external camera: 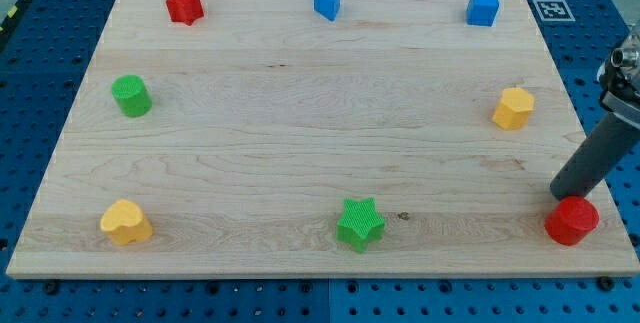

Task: Slide the red star towards the center of the board

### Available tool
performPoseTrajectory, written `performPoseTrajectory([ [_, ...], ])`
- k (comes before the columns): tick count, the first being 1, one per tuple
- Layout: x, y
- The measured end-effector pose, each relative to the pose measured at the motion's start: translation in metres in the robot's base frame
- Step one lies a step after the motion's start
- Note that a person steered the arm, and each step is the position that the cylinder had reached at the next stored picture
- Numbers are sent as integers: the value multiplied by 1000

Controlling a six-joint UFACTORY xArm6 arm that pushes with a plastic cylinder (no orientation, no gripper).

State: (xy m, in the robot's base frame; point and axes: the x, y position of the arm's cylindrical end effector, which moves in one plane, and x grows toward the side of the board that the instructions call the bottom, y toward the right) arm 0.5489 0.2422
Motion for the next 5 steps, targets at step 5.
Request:
performPoseTrajectory([
  [5,-77,-168],
])
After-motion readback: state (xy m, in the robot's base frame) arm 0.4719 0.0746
